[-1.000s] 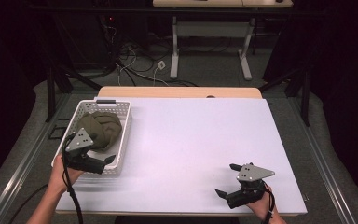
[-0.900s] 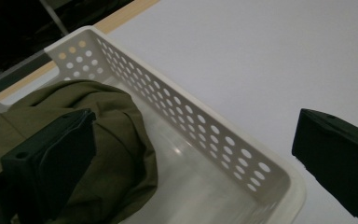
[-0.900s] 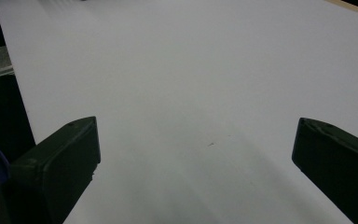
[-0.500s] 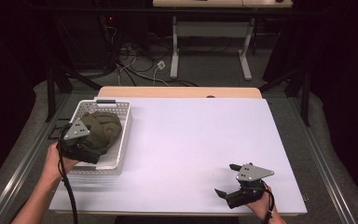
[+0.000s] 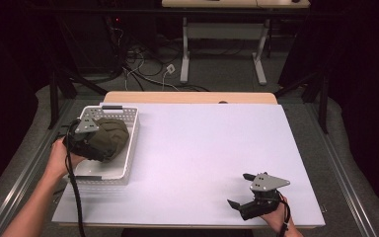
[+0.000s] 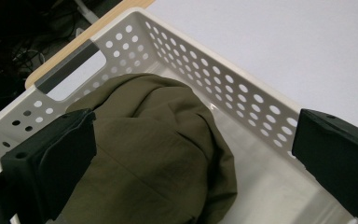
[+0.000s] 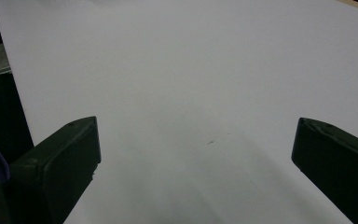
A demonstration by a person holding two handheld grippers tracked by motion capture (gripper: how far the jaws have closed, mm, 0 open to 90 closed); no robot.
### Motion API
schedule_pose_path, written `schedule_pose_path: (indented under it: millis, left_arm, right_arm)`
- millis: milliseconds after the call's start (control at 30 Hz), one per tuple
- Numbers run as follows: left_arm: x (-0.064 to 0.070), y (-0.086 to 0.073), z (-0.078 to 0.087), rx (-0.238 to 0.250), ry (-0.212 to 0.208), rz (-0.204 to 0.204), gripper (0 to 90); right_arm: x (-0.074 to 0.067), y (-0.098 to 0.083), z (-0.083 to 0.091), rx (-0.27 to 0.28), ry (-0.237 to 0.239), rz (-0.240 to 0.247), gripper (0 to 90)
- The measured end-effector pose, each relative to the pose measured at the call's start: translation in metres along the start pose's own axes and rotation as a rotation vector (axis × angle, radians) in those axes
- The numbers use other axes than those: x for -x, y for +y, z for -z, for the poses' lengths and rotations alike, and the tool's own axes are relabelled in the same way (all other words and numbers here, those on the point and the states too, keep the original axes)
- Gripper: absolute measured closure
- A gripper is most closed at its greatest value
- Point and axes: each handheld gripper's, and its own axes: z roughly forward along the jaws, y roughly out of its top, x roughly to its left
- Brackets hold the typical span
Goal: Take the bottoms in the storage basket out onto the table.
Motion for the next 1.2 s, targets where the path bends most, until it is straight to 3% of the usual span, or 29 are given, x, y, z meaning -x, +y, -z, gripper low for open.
schedule_pose_path:
  millis: [367,567,633,933,1200]
  left_arm:
    - [-0.01,0.003,-0.02,-0.076,-0.002,0.003,0.0]
    - [-0.016,0.001,-0.034,-0.112,-0.002,0.023,0.0]
    - [-0.019,0.0,-0.04,-0.144,0.002,0.024,0.0]
    - [-0.021,-0.003,-0.062,-0.237,-0.008,0.015,0.0]
    - [-0.021,-0.002,-0.071,-0.27,-0.02,0.025,0.0]
  right_arm:
    - [0.0,0.0,0.0,0.002,-0.001,0.002,0.6]
    - [0.001,0.0,0.0,0.001,0.0,0.0,0.6]
    - [0.001,0.0,0.0,0.0,-0.001,-0.002,0.6]
    - [0.001,0.0,-0.001,-0.003,-0.002,-0.001,0.6]
    - [0.001,0.0,-0.001,-0.003,0.0,-0.003,0.6]
